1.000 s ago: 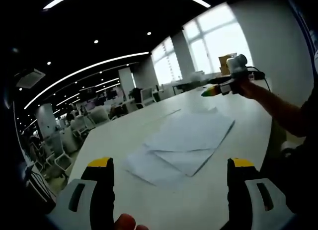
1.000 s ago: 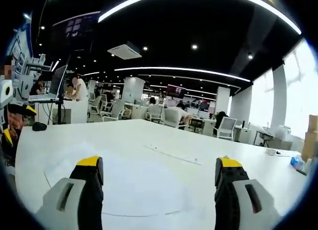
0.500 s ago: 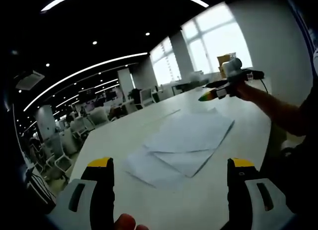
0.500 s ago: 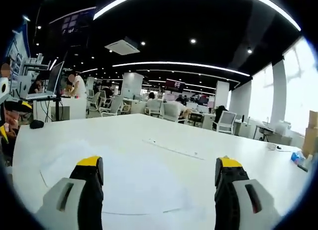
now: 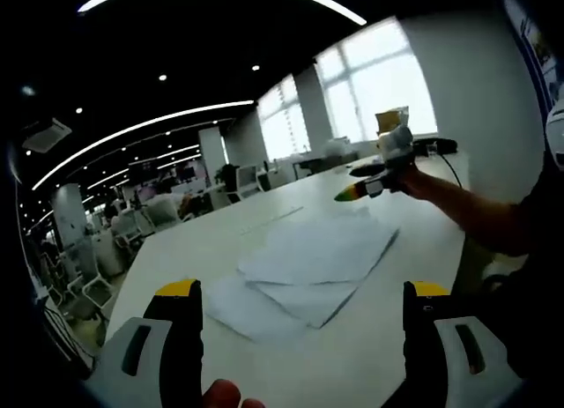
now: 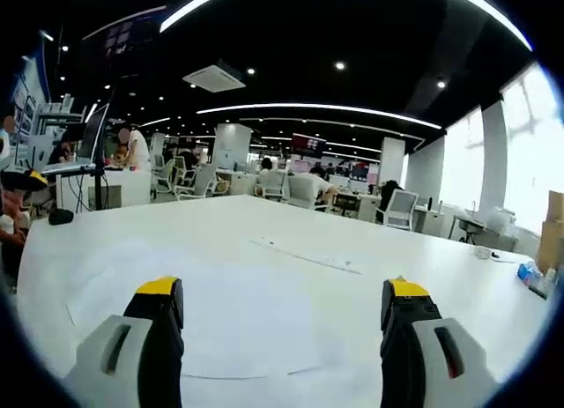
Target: Organize the stack of printing papers by aligning and flattening the scattered papers on the table
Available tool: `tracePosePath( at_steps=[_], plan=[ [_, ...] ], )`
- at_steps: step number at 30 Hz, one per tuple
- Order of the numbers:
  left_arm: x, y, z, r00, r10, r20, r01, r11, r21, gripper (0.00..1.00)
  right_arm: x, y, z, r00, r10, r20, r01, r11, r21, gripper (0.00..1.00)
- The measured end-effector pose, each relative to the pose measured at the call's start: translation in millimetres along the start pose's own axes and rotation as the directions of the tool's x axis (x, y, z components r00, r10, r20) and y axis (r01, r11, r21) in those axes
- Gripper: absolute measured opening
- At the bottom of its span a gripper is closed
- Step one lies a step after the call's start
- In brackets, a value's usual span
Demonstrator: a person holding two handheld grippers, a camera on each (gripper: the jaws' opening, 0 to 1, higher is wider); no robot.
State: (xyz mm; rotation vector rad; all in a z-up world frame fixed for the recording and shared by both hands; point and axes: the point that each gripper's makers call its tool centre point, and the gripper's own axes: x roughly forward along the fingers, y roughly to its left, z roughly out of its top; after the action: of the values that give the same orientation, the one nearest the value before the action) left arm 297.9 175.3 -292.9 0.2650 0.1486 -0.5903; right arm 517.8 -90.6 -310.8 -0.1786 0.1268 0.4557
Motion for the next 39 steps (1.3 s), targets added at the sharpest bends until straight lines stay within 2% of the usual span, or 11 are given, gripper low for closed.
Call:
tracePosePath(
  at_steps=[6, 24, 34, 39],
  plan=[
    [0, -5.0, 3.9, 1.0, -0.022, 0.018, 0.023, 1.0, -0.019, 0.97, 3, -2, -5.8, 1.0, 0.001, -0.01, -0.001, 1.0, 0.009, 0.87],
    [2, -8.2, 0.1, 1.0, -0.027, 0.012, 0.027, 0.999, -0.017, 0.97, 13, -11, -32.0, 0.998, 0.008, -0.07, -0.004, 0.999, 0.054, 0.86],
    [1, -8.5, 0.6, 1.0, -0.025, 0.017, 0.025, 1.0, -0.016, 0.97, 13, -12, -35.7, 0.997, 0.01, -0.077, -0.005, 0.998, 0.064, 0.85],
    [-2, -8.1, 0.7, 1.0, -0.023, 0.02, 0.023, 1.0, -0.015, 0.97, 13, -13, -42.0, 0.996, 0.02, -0.09, -0.011, 0.995, 0.099, 0.85]
  ],
)
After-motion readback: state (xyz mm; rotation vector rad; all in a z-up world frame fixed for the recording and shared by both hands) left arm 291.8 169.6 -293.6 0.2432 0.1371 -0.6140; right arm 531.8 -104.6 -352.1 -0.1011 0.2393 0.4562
